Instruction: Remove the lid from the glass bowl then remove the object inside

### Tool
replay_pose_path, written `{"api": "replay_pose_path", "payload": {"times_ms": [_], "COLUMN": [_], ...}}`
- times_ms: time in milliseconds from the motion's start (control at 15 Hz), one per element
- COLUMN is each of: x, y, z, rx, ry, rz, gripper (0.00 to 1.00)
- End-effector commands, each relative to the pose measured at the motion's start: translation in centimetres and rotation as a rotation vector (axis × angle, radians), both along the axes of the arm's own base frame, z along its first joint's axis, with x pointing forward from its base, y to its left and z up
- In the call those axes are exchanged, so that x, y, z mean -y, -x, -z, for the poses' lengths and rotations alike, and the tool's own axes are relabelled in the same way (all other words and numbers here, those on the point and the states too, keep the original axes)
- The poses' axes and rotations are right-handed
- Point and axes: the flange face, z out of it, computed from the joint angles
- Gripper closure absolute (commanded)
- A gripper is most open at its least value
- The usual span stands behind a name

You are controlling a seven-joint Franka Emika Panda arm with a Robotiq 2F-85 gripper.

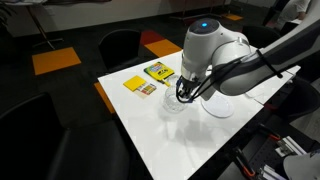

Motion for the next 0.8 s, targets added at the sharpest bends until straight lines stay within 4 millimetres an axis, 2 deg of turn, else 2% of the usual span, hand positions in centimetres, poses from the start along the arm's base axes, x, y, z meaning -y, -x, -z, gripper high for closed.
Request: {"api": "replay_pose_path", "payload": {"times_ms": [0,67,133,267,333,400,467,533,733], "x": [-0.7,-0.7,-0.4,0.5,0.9,1.2,1.5,1.6,2.0], "y": [4.1,4.6,4.9,5.5,5.7,5.8,5.9,6.0,5.7], "z": [1.9,2.8,3.6,5.0,5.7,6.3,7.0,7.3,6.9], "rx": [-0.033,-0.044,-0.055,-0.070,-0.078,-0.087,-0.099,-0.109,-0.111], "ry": [0.009,0.021,0.033,0.055,0.062,0.070,0.073,0.074,0.085], "rz": [-0.016,-0.004,0.008,0.037,0.048,0.054,0.061,0.065,0.066], "gripper": [0.98,0.91,0.68,0.94,0.93,0.81,0.62,0.61,0.41]}}
